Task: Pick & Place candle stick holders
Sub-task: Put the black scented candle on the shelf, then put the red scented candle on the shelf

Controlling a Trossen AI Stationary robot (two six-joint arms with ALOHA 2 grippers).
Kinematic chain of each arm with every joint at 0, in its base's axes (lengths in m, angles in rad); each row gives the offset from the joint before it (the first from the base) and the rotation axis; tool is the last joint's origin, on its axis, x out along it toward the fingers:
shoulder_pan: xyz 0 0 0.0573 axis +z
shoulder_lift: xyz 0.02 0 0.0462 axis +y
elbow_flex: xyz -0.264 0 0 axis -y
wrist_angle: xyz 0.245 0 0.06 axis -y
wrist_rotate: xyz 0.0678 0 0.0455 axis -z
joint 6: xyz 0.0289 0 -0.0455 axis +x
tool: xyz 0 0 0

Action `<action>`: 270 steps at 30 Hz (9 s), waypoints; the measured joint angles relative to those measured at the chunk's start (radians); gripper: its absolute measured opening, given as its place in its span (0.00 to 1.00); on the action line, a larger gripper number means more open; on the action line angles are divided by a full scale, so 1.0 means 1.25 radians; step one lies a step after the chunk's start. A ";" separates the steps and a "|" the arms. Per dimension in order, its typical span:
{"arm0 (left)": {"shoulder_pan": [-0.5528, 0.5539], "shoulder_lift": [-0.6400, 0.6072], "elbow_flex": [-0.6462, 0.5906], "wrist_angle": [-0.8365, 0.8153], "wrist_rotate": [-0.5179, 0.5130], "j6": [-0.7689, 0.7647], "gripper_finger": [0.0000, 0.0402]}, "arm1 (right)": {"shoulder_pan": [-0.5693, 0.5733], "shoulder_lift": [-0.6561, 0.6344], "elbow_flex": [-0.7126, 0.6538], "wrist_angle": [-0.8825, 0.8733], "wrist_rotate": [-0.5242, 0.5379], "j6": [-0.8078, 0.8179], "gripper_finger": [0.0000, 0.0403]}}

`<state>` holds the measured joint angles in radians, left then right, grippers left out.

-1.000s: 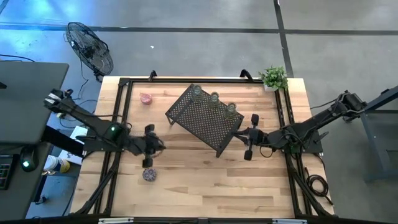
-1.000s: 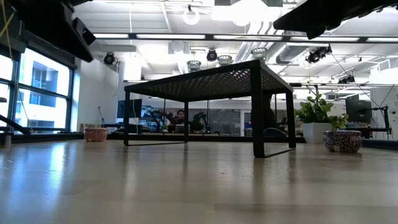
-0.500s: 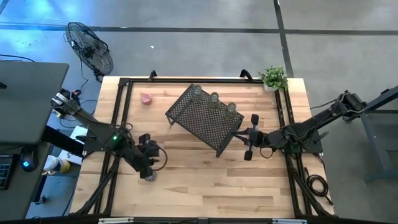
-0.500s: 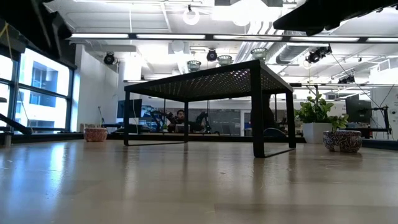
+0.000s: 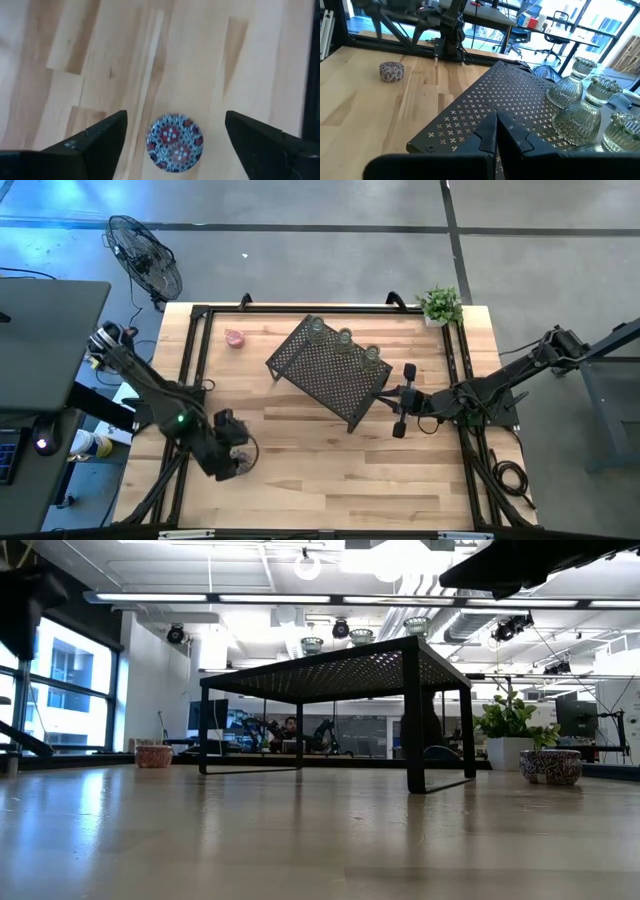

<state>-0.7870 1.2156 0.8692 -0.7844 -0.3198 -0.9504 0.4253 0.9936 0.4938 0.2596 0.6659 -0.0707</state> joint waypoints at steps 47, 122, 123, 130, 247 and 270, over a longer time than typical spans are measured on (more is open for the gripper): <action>-0.046 0.191 -0.039 0.098 0.082 -0.059 0.86 | 0.000 0.000 0.000 0.000 -0.015 -0.001 0.00; 0.924 0.299 0.543 -0.224 0.232 0.679 0.71 | 0.000 0.000 0.000 0.010 -0.035 -0.015 0.00; 0.924 0.303 0.543 -0.218 0.243 0.678 0.71 | 0.000 0.000 0.000 0.010 -0.035 -0.016 0.00; 0.890 0.326 0.543 -0.198 0.251 0.673 0.71 | 0.000 0.000 0.000 0.009 -0.035 -0.016 0.00; 0.784 0.225 0.565 -0.193 0.179 0.905 0.60 | 0.000 0.000 0.000 0.004 -0.057 -0.013 0.00; 0.760 -0.233 0.099 0.190 0.257 0.772 0.01 | 0.000 0.000 0.000 0.000 -0.056 -0.013 0.00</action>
<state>0.1635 0.9244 0.9930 -0.5474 0.0010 0.0151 0.4252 0.9939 0.4942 0.2592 0.5964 -0.0872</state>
